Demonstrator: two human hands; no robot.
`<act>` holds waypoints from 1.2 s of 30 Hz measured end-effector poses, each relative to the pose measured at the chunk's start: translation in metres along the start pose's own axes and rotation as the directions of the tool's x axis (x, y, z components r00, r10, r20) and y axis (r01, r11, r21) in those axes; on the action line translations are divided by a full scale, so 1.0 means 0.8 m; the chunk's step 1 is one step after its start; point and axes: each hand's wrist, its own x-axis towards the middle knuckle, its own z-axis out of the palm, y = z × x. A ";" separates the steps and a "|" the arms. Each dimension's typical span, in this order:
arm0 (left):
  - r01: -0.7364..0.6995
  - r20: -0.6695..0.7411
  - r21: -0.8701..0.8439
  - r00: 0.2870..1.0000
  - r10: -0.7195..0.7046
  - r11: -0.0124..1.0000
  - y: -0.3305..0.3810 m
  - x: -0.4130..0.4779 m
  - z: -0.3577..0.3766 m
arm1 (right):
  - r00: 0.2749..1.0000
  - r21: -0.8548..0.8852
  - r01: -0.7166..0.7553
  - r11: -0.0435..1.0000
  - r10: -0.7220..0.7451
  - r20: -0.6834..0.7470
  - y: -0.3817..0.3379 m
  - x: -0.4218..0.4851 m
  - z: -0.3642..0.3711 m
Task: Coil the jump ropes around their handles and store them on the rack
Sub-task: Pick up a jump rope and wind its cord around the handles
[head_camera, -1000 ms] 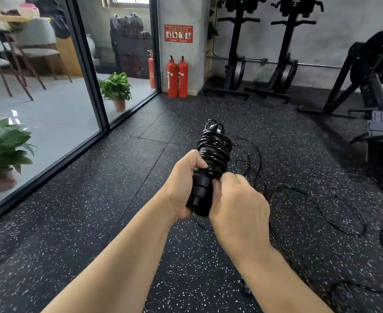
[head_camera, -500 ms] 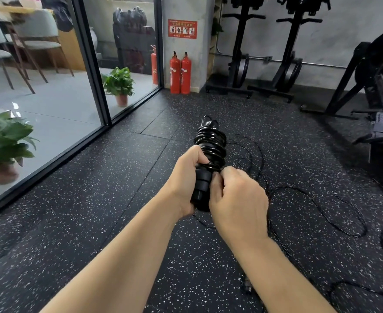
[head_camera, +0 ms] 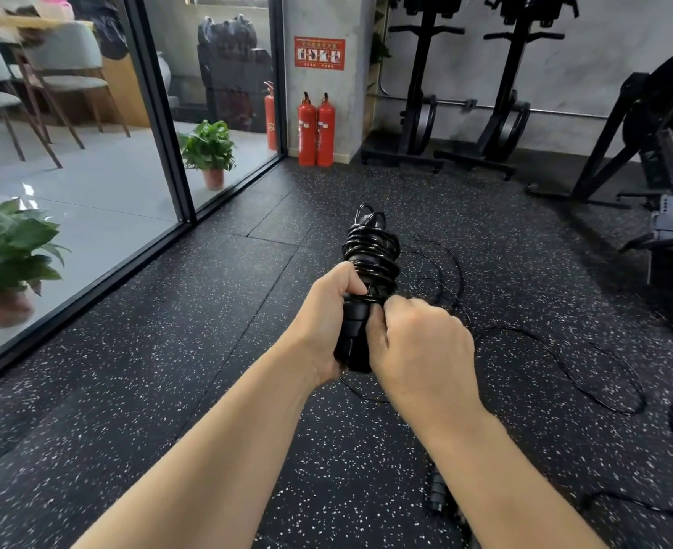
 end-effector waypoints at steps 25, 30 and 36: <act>0.068 0.153 0.139 0.984 -0.090 0.988 -0.012 -0.006 0.020 | 0.896 0.575 -0.427 0.698 0.240 0.374 0.054 0.013 -0.022; 0.179 0.155 0.132 0.968 -0.199 0.975 -0.006 -0.005 0.021 | 0.970 0.484 -0.233 0.843 0.167 0.176 0.055 0.004 -0.021; 0.207 0.234 0.153 0.942 -0.239 0.966 -0.001 -0.008 0.017 | 0.995 0.264 0.057 0.963 -0.035 -0.088 0.048 0.001 -0.026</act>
